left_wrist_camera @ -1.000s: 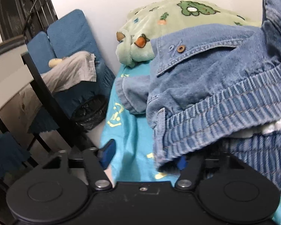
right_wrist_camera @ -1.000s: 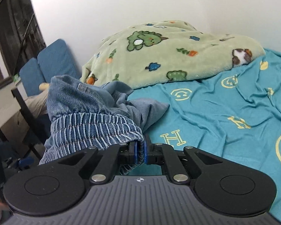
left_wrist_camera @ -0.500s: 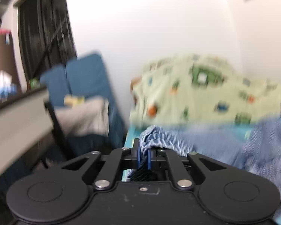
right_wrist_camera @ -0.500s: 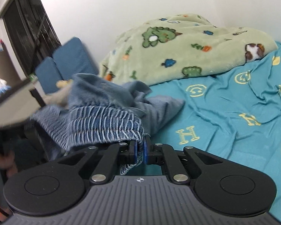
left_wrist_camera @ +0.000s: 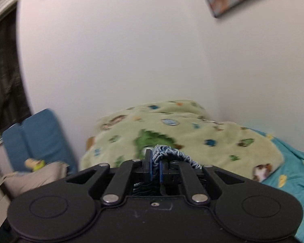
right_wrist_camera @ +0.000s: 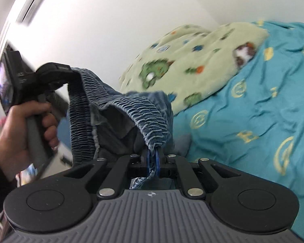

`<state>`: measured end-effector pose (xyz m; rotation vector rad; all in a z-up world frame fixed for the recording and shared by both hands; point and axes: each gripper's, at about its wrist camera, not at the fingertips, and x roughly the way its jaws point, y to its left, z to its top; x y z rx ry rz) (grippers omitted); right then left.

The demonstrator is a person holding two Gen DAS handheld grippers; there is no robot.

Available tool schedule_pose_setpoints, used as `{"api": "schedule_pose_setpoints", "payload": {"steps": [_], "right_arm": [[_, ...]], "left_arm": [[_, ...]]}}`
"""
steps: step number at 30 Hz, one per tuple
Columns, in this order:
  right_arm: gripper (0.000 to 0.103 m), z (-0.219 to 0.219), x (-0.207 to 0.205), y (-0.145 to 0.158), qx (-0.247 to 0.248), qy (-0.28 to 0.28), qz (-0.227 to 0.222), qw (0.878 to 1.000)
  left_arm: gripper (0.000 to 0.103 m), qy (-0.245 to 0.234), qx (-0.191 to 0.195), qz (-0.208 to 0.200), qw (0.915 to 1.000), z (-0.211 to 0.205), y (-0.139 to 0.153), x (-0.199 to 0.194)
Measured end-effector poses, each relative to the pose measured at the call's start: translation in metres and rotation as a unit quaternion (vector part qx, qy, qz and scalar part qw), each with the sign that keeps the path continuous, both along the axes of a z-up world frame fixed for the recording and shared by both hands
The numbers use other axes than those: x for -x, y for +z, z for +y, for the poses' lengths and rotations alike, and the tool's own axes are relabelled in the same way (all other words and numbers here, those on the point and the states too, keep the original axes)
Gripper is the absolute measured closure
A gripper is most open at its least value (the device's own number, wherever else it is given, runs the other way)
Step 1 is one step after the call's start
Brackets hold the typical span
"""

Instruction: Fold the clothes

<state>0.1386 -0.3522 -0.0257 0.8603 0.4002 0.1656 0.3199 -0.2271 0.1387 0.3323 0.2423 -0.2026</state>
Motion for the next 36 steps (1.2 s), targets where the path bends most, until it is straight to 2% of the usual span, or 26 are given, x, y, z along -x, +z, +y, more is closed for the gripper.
{"api": "schedule_pose_setpoints", "payload": {"steps": [6, 10, 13, 18, 21, 23, 25, 26, 27, 30, 33, 36], "right_arm": [[0.098, -0.074, -0.009, -0.018, -0.054, -0.082, 0.045, 0.994], [0.098, -0.111, -0.016, -0.048, -0.087, -0.134, 0.093, 0.983], [0.098, -0.123, -0.025, -0.068, -0.089, -0.168, 0.133, 0.973], [0.098, -0.131, -0.039, -0.1, -0.096, -0.199, 0.197, 0.955], [0.098, -0.133, -0.043, -0.112, -0.103, -0.209, 0.215, 0.948], [0.097, -0.131, -0.045, -0.113, -0.092, -0.209, 0.218, 0.949], [0.094, -0.129, -0.044, -0.112, -0.083, -0.214, 0.22, 0.948], [0.092, -0.129, -0.042, -0.112, -0.08, -0.217, 0.22, 0.948], [0.092, -0.128, -0.041, -0.111, -0.073, -0.22, 0.22, 0.948], [0.088, -0.123, -0.039, -0.106, -0.039, -0.226, 0.216, 0.949], [0.08, -0.12, -0.033, -0.098, 0.001, -0.23, 0.205, 0.951], [0.072, -0.118, -0.023, -0.086, 0.032, -0.228, 0.184, 0.956]], "left_arm": [[0.098, -0.035, -0.012, 0.06, 0.9975, -0.104, -0.045, -0.048], [0.098, -0.061, -0.031, 0.099, 0.9927, -0.165, -0.094, -0.074], [0.098, -0.071, -0.045, 0.125, 0.9885, -0.199, -0.14, -0.099], [0.098, -0.084, -0.056, 0.152, 0.9832, -0.212, -0.203, -0.108], [0.097, -0.093, -0.057, 0.158, 0.9815, -0.209, -0.22, -0.106], [0.095, -0.107, -0.055, 0.157, 0.9802, -0.205, -0.222, -0.102], [0.087, -0.123, -0.046, 0.159, 0.9785, -0.2, -0.213, -0.09], [0.075, -0.134, -0.037, 0.161, 0.9771, -0.197, -0.207, -0.082], [0.068, -0.147, -0.034, 0.165, 0.9747, -0.194, -0.201, -0.075], [0.063, -0.169, -0.032, 0.174, 0.9695, -0.186, -0.184, -0.051], [0.06, -0.18, -0.01, 0.186, 0.9658, -0.163, -0.164, -0.021], [0.059, -0.176, 0.01, 0.183, 0.9672, -0.129, -0.143, 0.012]]}}
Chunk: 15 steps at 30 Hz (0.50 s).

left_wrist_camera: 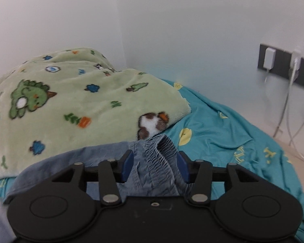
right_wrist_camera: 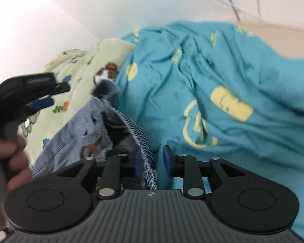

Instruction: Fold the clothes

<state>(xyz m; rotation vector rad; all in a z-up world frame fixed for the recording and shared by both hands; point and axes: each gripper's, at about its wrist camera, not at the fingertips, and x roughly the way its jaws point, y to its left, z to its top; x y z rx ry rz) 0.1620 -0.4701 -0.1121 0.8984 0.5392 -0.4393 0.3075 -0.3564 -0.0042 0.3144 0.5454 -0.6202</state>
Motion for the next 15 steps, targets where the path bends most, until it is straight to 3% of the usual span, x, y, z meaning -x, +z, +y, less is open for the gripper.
{"api": "schedule_pose_setpoints", "payload": {"steps": [4, 7, 13, 15], "right_arm": [[0.066, 0.006, 0.009, 0.015, 0.015, 0.035, -0.032, 0.999], [0.066, 0.013, 0.009, 0.025, 0.023, 0.071, -0.052, 0.996], [0.063, 0.025, -0.005, 0.04, 0.02, 0.132, -0.054, 0.99], [0.063, 0.027, -0.014, 0.05, 0.042, 0.155, -0.056, 0.985]], "left_arm": [[0.059, 0.036, 0.013, 0.008, 0.9992, 0.063, 0.018, 0.048], [0.059, 0.1, 0.042, 0.024, 0.9938, 0.123, 0.026, 0.083], [0.059, 0.177, 0.055, 0.007, 0.9825, 0.217, 0.04, 0.143], [0.059, 0.196, 0.06, 0.002, 0.9788, 0.238, 0.038, 0.157]]}}
